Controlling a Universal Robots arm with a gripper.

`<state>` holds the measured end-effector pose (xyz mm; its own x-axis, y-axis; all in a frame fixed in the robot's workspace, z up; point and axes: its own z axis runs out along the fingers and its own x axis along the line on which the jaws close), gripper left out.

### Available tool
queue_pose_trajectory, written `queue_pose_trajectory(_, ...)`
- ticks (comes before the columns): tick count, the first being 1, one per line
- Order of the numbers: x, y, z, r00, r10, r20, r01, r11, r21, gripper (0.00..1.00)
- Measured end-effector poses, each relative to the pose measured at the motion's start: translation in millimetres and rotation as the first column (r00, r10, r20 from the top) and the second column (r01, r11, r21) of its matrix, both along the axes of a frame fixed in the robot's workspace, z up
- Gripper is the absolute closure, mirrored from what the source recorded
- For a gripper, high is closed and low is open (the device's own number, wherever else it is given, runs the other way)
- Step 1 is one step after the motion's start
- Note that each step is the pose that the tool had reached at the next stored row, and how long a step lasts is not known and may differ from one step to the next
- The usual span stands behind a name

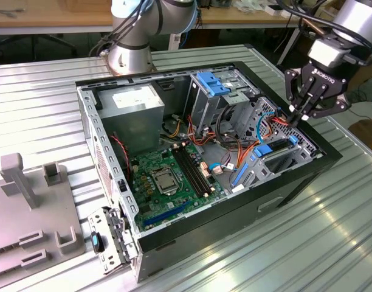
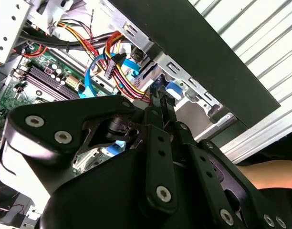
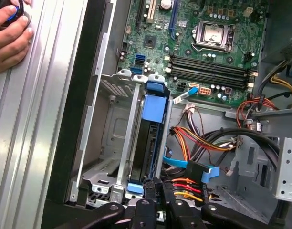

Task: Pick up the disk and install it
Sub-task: 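Insert the first disk wire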

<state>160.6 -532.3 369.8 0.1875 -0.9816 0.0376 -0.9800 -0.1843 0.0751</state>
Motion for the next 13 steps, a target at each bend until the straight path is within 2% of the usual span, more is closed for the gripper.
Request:
queue_pose_trajectory(5, -0.1, -1.0, -2.9, 0.9996, -0.027, 0.0, 0.027, 0.9996, 0.0001, 0.83)
queue_pose_trajectory(10, 0.0, -1.0, -7.0, 0.997, -0.077, 0.0001, 0.077, 0.997, -0.0001, 0.83)
queue_pose_trajectory(13, -1.5, -1.0, -8.0, 0.996, -0.089, 0.0001, 0.089, 0.996, 0.0, 0.83)
